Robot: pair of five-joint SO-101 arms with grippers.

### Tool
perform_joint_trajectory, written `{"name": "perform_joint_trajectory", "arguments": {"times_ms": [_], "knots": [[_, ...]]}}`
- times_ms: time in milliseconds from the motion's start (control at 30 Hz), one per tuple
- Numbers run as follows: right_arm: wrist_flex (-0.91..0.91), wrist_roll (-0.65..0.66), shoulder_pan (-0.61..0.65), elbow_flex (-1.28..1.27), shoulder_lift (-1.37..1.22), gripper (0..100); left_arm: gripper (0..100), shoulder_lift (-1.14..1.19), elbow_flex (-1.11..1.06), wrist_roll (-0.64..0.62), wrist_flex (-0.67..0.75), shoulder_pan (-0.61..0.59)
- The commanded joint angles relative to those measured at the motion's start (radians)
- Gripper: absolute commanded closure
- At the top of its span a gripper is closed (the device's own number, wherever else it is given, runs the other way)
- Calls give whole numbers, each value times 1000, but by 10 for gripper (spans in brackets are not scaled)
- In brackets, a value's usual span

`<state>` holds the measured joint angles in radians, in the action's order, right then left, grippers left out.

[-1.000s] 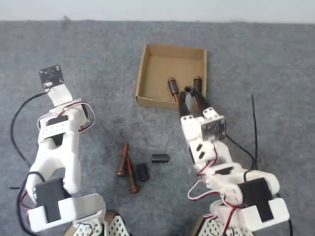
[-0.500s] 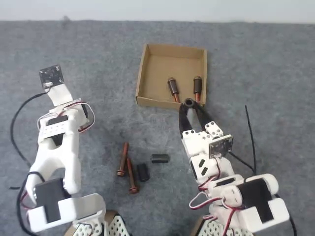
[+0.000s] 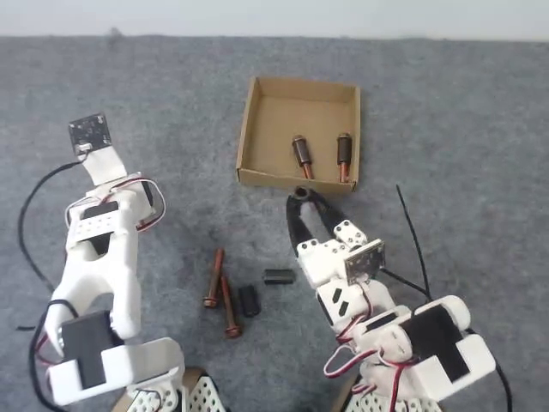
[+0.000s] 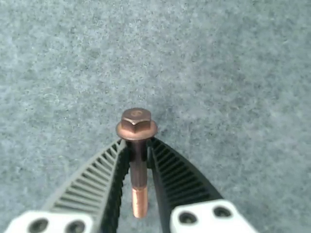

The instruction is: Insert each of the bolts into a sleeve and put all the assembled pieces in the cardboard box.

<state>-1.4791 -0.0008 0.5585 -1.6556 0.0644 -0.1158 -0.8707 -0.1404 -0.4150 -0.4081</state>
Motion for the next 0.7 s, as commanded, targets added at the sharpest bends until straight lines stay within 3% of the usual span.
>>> {"name": "perform_joint_trajectory", "arguments": {"times_ms": [0,167,400,667], "knots": [[-18,-12,35,-20,2,992,989,-57,-2,9,25,15],[-16,-12,30,-20,1,992,989,-63,4,5,26,32],[-16,-9,28,-21,-1,992,989,-173,-18,5,117,167],[-15,-8,-15,-21,-1,992,989,-339,-18,9,123,319]]}}
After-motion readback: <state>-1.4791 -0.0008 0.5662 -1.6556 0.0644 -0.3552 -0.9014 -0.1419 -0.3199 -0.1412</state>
